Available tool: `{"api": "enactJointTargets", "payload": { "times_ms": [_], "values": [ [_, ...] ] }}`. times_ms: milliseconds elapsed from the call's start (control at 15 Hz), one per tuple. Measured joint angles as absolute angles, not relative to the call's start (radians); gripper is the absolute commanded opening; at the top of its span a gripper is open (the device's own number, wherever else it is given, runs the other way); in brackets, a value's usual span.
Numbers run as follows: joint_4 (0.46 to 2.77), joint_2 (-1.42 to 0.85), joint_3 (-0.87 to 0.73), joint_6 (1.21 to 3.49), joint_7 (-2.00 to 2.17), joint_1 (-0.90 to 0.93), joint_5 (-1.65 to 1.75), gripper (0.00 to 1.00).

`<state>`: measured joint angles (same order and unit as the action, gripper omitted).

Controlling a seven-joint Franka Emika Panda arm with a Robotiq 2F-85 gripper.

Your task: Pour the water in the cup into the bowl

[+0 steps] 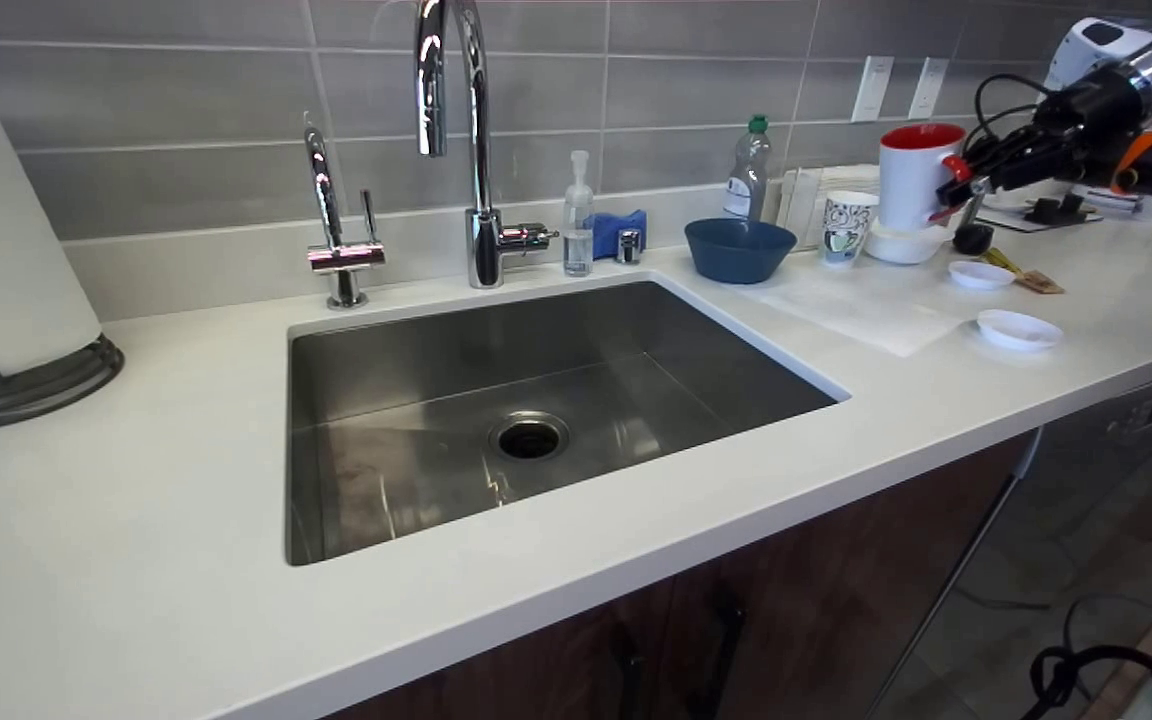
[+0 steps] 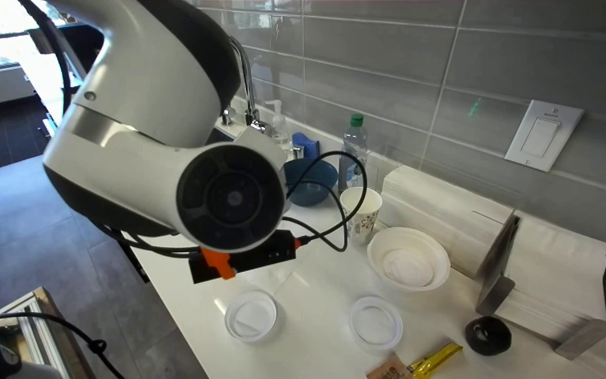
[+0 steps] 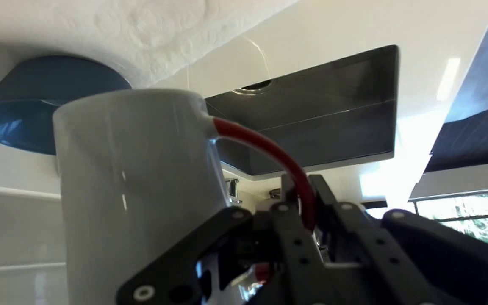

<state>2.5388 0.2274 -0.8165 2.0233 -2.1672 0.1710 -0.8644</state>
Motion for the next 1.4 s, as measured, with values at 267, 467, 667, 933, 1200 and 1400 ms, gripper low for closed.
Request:
{"api": "enactJointTargets", "payload": {
  "times_ms": [267, 467, 667, 933, 1200, 1400],
  "values": [
    [2.458, 0.223, -0.7, 1.852, -2.167, -0.005, -0.806, 0.12],
    [2.446, 0.214, -0.683, 1.836, -2.167, -0.02, -0.803, 0.12],
    [2.446, 0.206, -0.68, 1.836, -2.167, -0.02, -0.803, 0.03],
    [2.449, 0.186, -0.603, 1.845, -2.167, -0.083, -0.803, 0.03],
    [2.414, 0.149, -0.429, 1.95, -2.144, -0.115, -0.798, 0.03],
    [2.357, 0.105, -0.316, 2.033, -2.093, -0.114, -0.773, 0.03]
  ]
}}
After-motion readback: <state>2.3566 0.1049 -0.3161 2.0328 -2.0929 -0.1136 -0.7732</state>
